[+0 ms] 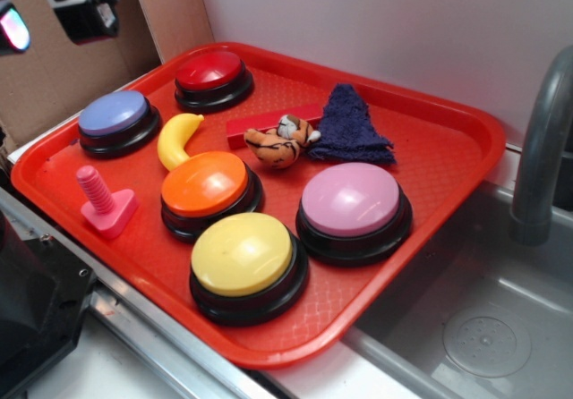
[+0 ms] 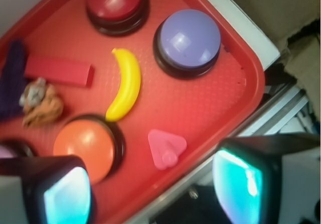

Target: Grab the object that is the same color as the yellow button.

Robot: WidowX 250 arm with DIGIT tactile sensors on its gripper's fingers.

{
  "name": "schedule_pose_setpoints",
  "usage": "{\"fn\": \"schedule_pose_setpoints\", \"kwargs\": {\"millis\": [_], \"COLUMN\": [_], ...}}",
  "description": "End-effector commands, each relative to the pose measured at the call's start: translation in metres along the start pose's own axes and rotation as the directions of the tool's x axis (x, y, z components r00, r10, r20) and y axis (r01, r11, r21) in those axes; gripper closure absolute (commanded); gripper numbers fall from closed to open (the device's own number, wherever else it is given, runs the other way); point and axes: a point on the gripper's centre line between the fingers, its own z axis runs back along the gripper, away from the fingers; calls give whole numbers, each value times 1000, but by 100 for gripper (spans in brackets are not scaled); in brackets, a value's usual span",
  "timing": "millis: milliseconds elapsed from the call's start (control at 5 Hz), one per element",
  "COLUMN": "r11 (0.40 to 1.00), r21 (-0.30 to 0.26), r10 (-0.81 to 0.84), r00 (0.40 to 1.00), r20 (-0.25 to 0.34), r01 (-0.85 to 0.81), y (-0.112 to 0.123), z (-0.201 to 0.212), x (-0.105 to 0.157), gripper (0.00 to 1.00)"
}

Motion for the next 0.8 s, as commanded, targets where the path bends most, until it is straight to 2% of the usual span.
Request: {"fn": "schedule_pose_setpoints", "kwargs": {"millis": [0, 200, 400, 600], "r11": [981, 965, 941, 929], "r21": [-14, -13, -38, -55], "r10": [195, 264, 339, 369], "r00": [980, 962, 937, 926], "r20": [48, 69, 83, 75], "r01": [-195, -264, -337, -366], "y": [2, -1, 0, -2], "z": [-38, -58, -77, -92], "x": [17, 23, 29, 36], "gripper": [0, 0, 0, 0]}}
